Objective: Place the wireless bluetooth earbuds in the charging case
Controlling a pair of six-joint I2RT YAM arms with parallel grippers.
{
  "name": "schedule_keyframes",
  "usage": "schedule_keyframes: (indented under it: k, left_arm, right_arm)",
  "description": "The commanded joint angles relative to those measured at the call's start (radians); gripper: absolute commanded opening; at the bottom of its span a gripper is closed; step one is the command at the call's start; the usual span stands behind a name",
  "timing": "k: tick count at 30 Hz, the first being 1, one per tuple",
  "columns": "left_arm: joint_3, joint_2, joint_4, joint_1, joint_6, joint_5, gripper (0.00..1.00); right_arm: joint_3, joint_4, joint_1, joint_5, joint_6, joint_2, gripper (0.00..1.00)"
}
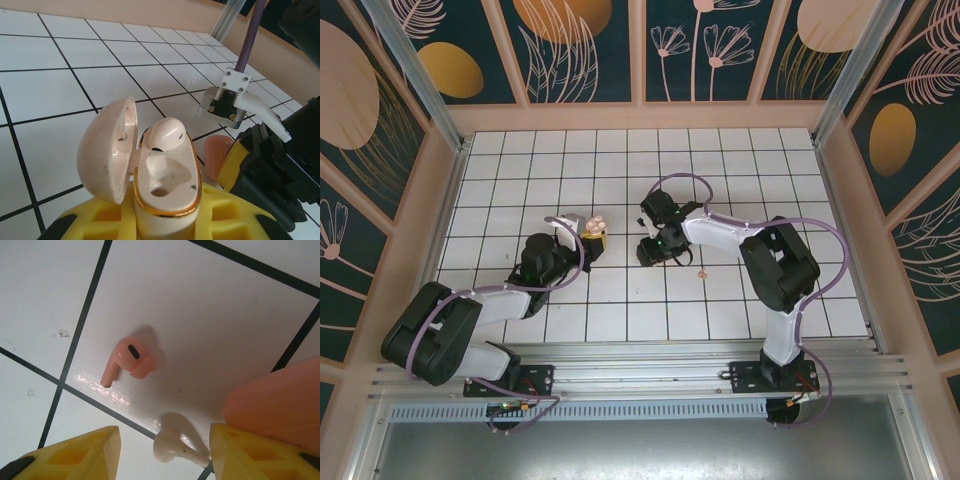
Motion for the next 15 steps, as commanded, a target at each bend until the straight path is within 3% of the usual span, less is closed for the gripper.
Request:
schedule_keyframes:
  k: [1,15]
  left_arm:
    - [0.030,0.004,0.004,0.005,0.024,0.011,0.17]
    - [0.027,-0.019,0.000,0.004,0.028,0.010,0.17]
  right_arm:
    - [0.023,-0.067,0.015,0.004,-0.019,0.025,0.49]
    - [0.074,-0.129,0.055,0.098,-0.035,0.055,0.40]
